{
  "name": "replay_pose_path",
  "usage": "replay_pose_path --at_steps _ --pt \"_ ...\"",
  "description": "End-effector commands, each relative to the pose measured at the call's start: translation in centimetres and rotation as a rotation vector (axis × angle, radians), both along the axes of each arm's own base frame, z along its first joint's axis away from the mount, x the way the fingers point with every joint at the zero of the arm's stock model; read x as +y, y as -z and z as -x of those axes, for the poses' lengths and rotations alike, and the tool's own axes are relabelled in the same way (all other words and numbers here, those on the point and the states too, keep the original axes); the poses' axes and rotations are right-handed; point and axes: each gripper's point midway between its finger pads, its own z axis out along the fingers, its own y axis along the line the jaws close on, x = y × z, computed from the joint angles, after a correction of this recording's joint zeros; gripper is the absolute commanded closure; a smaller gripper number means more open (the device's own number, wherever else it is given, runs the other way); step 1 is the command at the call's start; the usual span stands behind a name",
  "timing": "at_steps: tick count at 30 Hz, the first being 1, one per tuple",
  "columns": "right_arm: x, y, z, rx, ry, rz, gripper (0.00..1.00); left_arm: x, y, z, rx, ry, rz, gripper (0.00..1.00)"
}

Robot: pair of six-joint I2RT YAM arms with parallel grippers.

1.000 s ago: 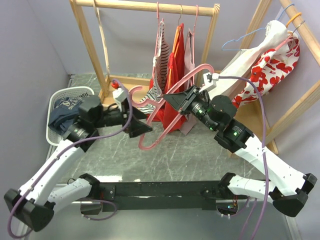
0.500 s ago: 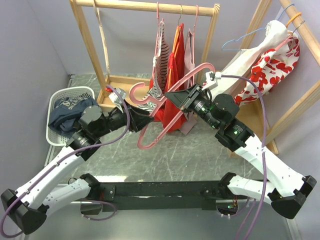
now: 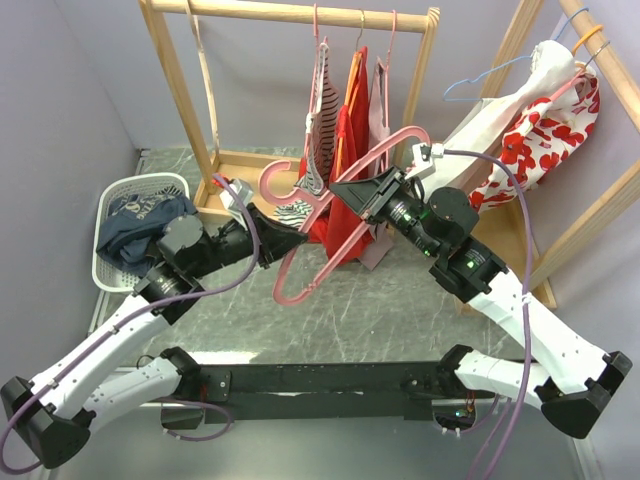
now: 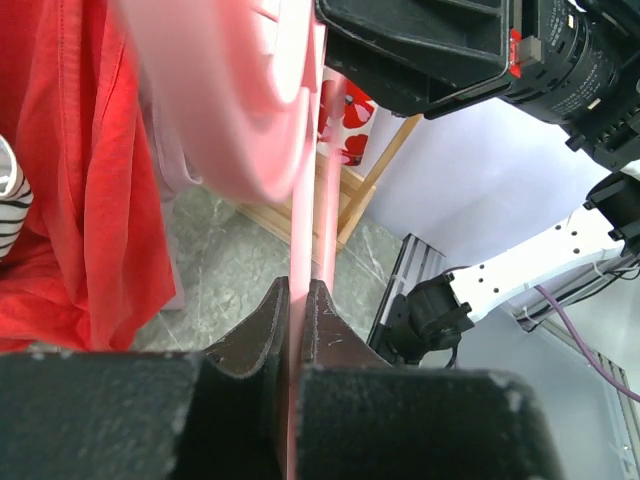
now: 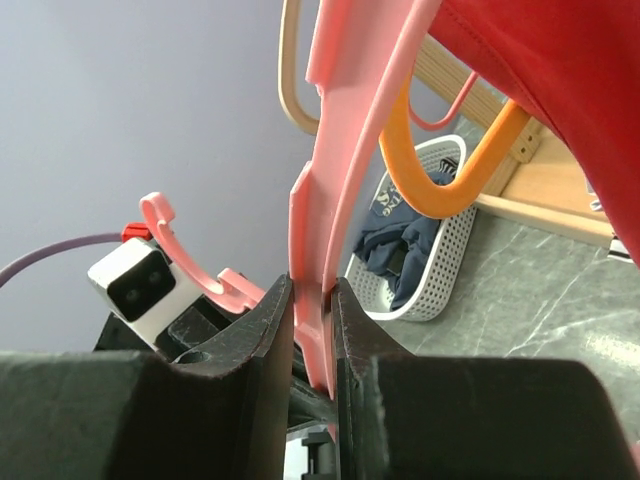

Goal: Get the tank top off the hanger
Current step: Place the hanger at the clothesline.

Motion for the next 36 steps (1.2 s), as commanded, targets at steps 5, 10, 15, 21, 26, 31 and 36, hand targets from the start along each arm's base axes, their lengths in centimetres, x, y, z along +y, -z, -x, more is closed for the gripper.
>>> replay_pose_path --at_steps 5,10,15,21,26,31,36 --pt "-1.2 -0.7 0.2 -0.038 0.038 0.052 0.98 4.2 -4.0 -1.0 -0.027 -0.234 0.03 0.99" --pt "-0.6 0.1 0.5 -0.017 0.079 0.153 1.0 7.0 -7.9 -1.2 -0.02 -0.367 -0.014 0.99" --pt "0.8 2.9 0.6 0.039 0.039 0.226 1.0 8.3 -10.7 -0.7 -0.056 -0.406 0.022 0.99" --pt "1.3 6.1 0.5 0.104 0.026 0.311 1.0 10.3 -13.0 0.4 -0.11 -0.46 0.108 0.99" --pt "1.2 8.3 0.6 0.143 0.027 0.368 0.93 10.6 -13.1 0.7 -0.116 -0.462 0.099 0.99" --pt "1.3 9.2 0.7 0.157 0.015 0.381 0.75 9.2 -11.9 0.1 -0.107 -0.415 0.036 0.99" --pt "0.9 8.1 0.7 0.127 0.034 0.356 0.61 7.6 -10.8 0.4 -0.095 -0.331 -0.009 0.99"
